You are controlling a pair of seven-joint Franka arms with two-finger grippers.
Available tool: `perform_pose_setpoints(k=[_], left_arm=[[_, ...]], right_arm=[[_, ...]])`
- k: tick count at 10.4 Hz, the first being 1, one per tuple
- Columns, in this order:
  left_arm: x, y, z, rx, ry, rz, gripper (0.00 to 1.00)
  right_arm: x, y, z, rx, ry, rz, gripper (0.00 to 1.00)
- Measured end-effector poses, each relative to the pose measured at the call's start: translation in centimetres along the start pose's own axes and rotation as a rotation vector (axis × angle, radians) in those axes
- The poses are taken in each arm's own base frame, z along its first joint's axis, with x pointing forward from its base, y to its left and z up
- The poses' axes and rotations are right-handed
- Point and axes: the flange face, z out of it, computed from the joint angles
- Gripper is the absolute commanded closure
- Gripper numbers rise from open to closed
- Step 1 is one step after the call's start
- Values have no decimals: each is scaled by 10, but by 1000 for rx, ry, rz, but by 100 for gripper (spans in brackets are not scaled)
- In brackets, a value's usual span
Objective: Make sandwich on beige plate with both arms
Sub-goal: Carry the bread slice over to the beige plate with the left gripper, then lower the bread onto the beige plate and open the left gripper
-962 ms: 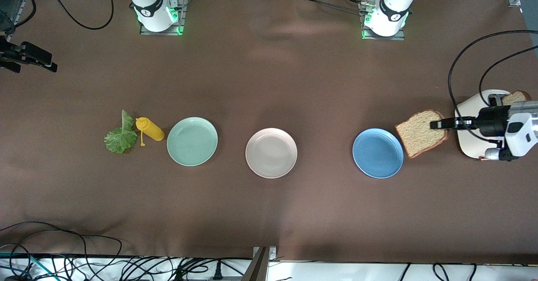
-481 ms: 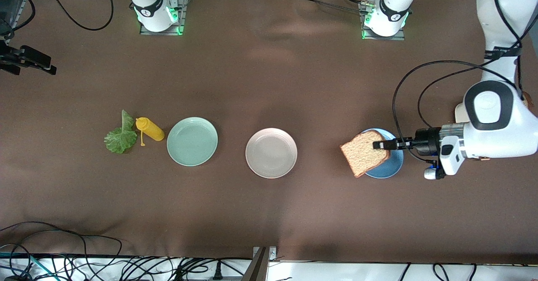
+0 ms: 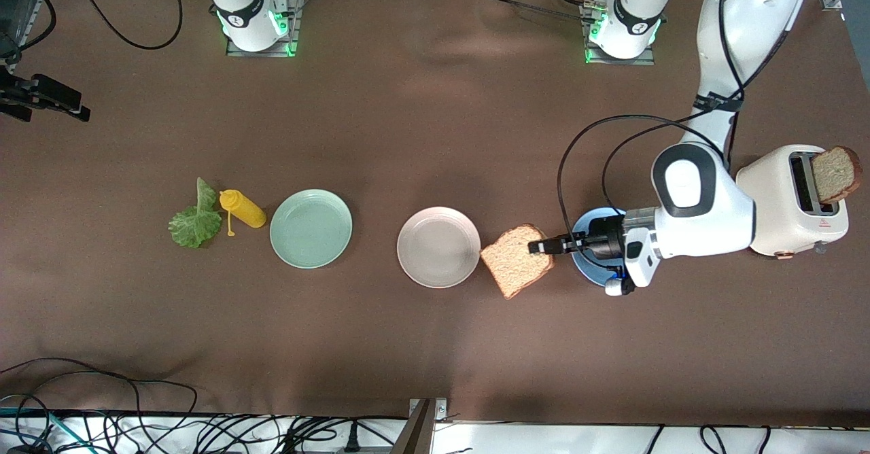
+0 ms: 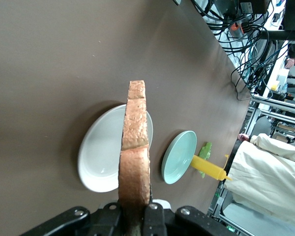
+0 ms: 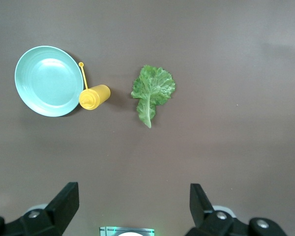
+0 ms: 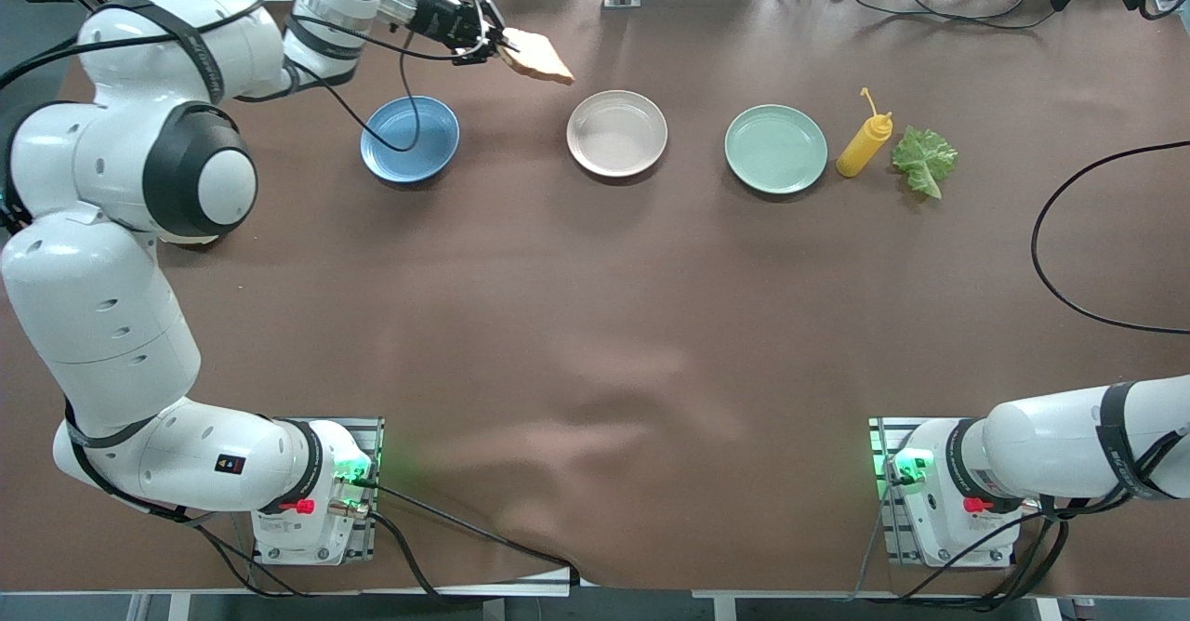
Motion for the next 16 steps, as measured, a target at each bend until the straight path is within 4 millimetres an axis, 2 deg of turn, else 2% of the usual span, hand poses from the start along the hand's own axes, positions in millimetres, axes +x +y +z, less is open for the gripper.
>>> perform_pose_setpoints(k=[2,4,7,10,12,13,14,16], left_arm=[[-10,3,42,-23,-4,-25,100],[-14,-1,71,-1,31,-29,100],[-38,1,131,21,52,-30,100],[-56,-1,167,27,58,-43,100],[-61,-8,184,34,49,-56,100],[-63,-13,189,42,42,-60,74],[-63,-16,193,46,39,-62,1],[-60,-17,190,47,47,-63,0]], right_arm=[[0,0,0,0,0,0,0],[0,1,0,0,-1,1,0],[0,2,0,0,3,3,0],[1,2,0,0,5,4,0],[1,3,0,0,5,5,0],[1,3,0,0,5,5,0],[1,3,0,0,5,5,0],[1,3,0,0,5,5,0]])
